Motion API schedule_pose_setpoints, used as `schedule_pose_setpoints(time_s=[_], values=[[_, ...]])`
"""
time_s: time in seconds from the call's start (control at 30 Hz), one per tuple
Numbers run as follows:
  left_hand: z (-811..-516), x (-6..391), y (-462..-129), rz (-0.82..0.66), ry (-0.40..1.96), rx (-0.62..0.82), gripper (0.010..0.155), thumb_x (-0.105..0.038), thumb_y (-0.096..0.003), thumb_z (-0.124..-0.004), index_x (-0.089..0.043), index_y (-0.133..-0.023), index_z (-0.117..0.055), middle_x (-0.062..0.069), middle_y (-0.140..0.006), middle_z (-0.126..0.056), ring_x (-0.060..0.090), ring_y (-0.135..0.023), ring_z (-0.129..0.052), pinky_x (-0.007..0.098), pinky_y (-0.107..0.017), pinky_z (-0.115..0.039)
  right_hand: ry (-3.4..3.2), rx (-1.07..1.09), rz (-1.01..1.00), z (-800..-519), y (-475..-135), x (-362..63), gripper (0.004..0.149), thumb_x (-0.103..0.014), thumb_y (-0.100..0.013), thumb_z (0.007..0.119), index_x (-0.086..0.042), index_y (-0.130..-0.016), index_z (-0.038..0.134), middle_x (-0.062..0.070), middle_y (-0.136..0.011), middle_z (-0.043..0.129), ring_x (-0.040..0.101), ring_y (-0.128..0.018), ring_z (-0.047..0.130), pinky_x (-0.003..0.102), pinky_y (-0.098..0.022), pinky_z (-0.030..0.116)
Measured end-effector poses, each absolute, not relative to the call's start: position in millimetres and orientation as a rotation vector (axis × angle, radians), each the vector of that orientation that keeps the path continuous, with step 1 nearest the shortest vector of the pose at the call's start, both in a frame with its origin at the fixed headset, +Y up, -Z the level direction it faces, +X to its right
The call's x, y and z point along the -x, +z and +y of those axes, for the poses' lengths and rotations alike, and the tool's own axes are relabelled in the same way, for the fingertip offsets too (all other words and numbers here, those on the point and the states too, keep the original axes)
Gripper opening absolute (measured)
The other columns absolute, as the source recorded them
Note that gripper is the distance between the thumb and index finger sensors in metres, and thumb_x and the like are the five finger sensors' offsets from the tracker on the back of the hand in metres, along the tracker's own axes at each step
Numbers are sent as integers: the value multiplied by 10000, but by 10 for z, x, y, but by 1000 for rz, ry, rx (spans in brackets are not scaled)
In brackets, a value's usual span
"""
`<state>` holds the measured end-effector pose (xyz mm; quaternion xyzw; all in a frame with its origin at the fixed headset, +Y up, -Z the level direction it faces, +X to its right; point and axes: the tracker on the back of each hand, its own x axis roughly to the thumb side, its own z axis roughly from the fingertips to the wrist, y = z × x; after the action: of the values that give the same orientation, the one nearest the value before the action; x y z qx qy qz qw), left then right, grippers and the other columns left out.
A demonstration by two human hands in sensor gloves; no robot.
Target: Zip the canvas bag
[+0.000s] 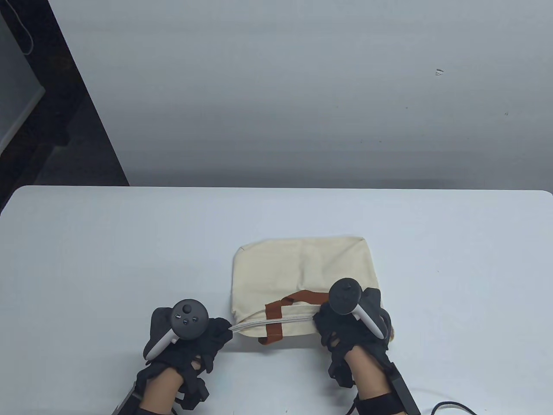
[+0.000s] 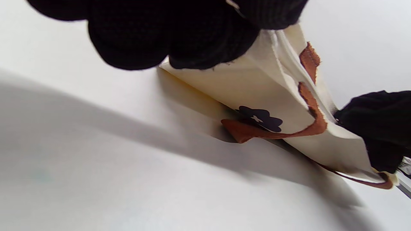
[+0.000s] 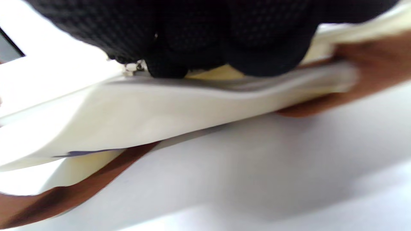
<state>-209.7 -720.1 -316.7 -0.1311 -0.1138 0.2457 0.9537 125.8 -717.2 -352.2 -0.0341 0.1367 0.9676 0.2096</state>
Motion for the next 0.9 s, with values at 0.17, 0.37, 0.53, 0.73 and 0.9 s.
schedule_pose_setpoints(time_s=[0.17,0.37,0.53,0.73,0.9], values=[[-7190,2171,-3169,-160,504,220,438,-476,-375,-708,-297,-742,-865,-56,-483,-1008,235,-368,-980,468,-379,-791,2645,234,366,-7190,-3537,-1489,400,-360,-405,759,-89,-698,780,123,-550,832,287,-348,844,478,-307,689],[-7179,2260,-3168,-65,529,164,435,-482,-376,-716,-309,-745,-869,-61,-483,-1008,234,-374,-980,473,-388,-789,2672,380,289,-7174,-3534,-1710,398,-361,-406,763,-96,-703,777,118,-559,829,285,-361,843,478,-321,686],[-7183,2347,-3165,10,568,143,433,-479,-376,-729,-309,-746,-876,-58,-480,-1010,238,-376,-981,480,-393,-786,2728,515,219,-7157,-3525,-1838,391,-366,-409,768,-117,-711,768,104,-579,823,283,-388,839,478,-343,679],[-7177,2338,-3163,52,566,115,431,-476,-373,-742,-311,-745,-883,-64,-477,-1010,240,-378,-983,487,-399,-786,2802,619,106,-7106,-3513,-1789,377,-373,-409,783,-138,-704,777,86,-583,830,280,-400,842,479,-358,676],[-7156,2382,-3162,87,535,76,429,-472,-373,-746,-307,-743,-887,-65,-471,-1011,238,-376,-985,486,-400,-789,2877,727,75,-7106,-3509,-1771,355,-387,-407,792,-171,-689,790,80,-569,840,263,-390,855,468,-376,684]])
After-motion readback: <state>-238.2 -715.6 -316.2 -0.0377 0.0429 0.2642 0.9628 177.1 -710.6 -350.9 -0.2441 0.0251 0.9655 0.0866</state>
